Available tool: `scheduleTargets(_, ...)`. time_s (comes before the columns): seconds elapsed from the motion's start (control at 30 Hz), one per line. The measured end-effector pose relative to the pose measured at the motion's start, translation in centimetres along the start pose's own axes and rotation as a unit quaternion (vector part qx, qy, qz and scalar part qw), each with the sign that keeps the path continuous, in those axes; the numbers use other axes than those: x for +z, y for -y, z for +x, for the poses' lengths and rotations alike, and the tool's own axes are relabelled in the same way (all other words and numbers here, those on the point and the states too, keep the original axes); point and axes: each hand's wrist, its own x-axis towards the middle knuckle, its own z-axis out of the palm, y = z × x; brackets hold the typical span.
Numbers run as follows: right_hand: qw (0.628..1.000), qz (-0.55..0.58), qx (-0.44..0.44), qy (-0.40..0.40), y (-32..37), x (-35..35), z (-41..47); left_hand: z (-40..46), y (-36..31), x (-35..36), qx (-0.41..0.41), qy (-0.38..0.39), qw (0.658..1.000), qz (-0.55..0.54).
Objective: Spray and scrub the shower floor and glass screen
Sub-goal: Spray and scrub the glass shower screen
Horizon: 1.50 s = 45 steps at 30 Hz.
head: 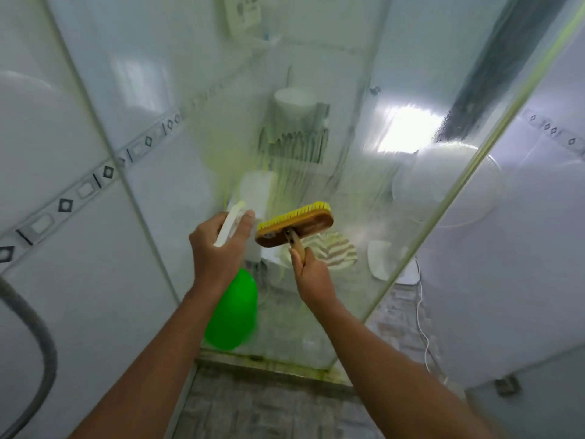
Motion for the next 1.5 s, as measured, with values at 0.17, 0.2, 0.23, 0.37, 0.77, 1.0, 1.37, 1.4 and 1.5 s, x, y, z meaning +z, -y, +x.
scheduleTargets(0.17, 0.998, 0.052, 0.0, -0.024, 5.6, -0.8, 1.2, 1.2, 0.0, -1.9, -0.012, -0.014, 1.0, -0.005)
scheduleTargets(0.2, 0.997, 0.067, -0.014, -0.038, 7.6, -1.5, 1.8, 1.6, -0.1, -2.3, -0.012, -0.013, 1.0, 0.0)
scheduleTargets(0.23, 0.994, 0.085, -0.031, -0.052, 9.8, -2.4, 2.5, 2.0, -0.3, -2.7, -0.009, -0.015, 1.0, 0.005)
scheduleTargets(0.37, 0.979, 0.135, -0.109, -0.105, 19.3, -7.4, 7.3, 3.6, -0.7, -4.0, -0.011, -0.02, 0.999, 0.024)
scheduleTargets(0.77, 0.963, 0.18, -0.153, -0.132, 29.6, -11.3, 11.6, 6.7, -0.8, -7.0, 0.004, -0.018, 1.0, 0.013)
scheduleTargets(1.0, 0.962, 0.18, -0.159, -0.133, 30.8, -9.7, 11.9, 7.2, 0.3, -8.0, 0.008, -0.027, 1.0, -0.002)
scheduleTargets(1.37, 0.994, 0.098, -0.042, 0.004, 10.0, 7.9, 2.4, 6.7, -0.2, -7.8, 0.059, -0.068, 0.996, -0.001)
scheduleTargets(1.4, 0.995, 0.094, -0.028, 0.014, 9.6, 8.7, 1.4, 6.5, -0.2, -8.0, 0.057, -0.068, 0.996, 0.006)
scheduleTargets(1.5, 0.993, 0.116, -0.001, 0.02, 11.2, 8.8, 0.6, 5.9, 0.1, -8.9, 0.048, -0.07, 0.996, 0.014)
